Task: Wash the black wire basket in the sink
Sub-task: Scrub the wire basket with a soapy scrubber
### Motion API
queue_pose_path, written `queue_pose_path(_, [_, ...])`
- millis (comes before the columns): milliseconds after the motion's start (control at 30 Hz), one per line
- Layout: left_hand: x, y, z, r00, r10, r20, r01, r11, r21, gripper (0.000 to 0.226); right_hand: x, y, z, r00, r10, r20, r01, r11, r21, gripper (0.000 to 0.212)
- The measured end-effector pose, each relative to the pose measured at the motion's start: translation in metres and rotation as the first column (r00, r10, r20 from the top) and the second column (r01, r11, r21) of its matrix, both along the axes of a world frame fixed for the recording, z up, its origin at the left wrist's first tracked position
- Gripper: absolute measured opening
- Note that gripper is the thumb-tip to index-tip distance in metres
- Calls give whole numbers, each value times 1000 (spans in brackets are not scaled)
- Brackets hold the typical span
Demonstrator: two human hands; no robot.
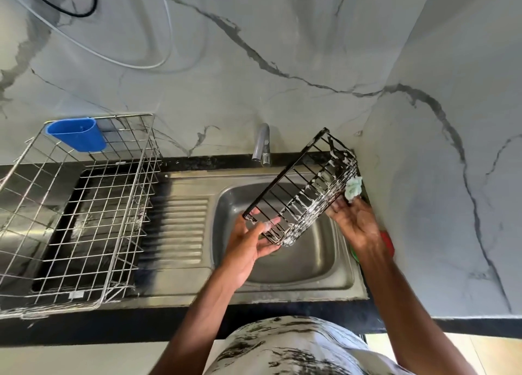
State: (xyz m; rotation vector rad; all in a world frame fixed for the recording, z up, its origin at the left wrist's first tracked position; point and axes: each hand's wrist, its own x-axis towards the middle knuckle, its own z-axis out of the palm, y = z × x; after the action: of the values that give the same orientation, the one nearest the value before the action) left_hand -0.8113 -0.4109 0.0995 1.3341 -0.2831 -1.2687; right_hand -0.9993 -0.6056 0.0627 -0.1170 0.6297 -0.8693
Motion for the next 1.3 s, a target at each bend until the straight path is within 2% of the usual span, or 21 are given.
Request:
queue_pose_path(67, [6,-1,2,999,5,42,-5,1000,19,49,-1,0,-3,998,59,-36,-59,998,4,90])
queue_pose_path(200, [15,1,6,994,-1,108,-3,999,35,37,-7,6,0,966,185,-182,-193,981,-28,107])
queue_pose_path(233, [17,2,6,992,-2,124,-4,999,44,35,-9,9,6,943,211,-257,-234,970,-64,107])
queue_pose_path(267, [19,2,6,990,1,138,-9,998,58,34,-10,13,12,916,205,-346,-258,959,-114,92])
queue_pose_path(333, [23,3,4,987,3,160,-18,996,89,36,-11,16,21,832,125,-541,-267,944,-193,42])
queue_pose_path(367, [24,3,3,986,5,167,-22,994,105,36,-10,16,25,775,59,-629,-257,939,-228,28])
queue_pose_path(400, [25,3,2,985,6,170,-26,993,118,35,-8,15,31,721,-28,-692,-239,928,-286,23])
queue_pose_path(500, [26,5,0,985,-24,169,-2,989,148,34,1,8,48,644,-313,-698,-180,825,-536,25])
queue_pose_path(567, [25,6,1,983,-63,174,38,989,143,34,6,-1,56,513,-493,-703,-154,753,-640,34])
queue_pose_path(633, [24,8,3,981,-85,174,61,989,138,32,8,-9,67,343,-610,-714,-212,690,-692,40])
queue_pose_path(700, [23,10,5,983,-97,157,74,987,145,28,11,-14,78,266,-625,-734,-308,666,-679,46])
queue_pose_path(833, [28,16,-7,987,-129,98,112,981,156,15,18,-18,83,246,-518,-819,-564,610,-556,55])
queue_pose_path(933, [30,18,-12,992,-99,71,85,980,182,38,20,-18,90,242,-477,-845,-646,570,-507,56])
queue_pose_path(1000, [27,18,-12,993,-96,75,80,979,189,38,23,-11,99,279,-521,-807,-659,508,-556,53])
queue_pose_path(1100, [23,15,-11,987,-125,105,103,975,196,10,34,5,102,323,-635,-702,-691,349,-633,52])
queue_pose_path(1200, [18,8,-5,983,-139,123,112,972,205,16,46,23,81,304,-732,-610,-765,194,-614,55])
queue_pose_path(1300, [17,4,-2,988,-111,108,85,973,216,19,48,36,56,319,-781,-537,-849,17,-529,46])
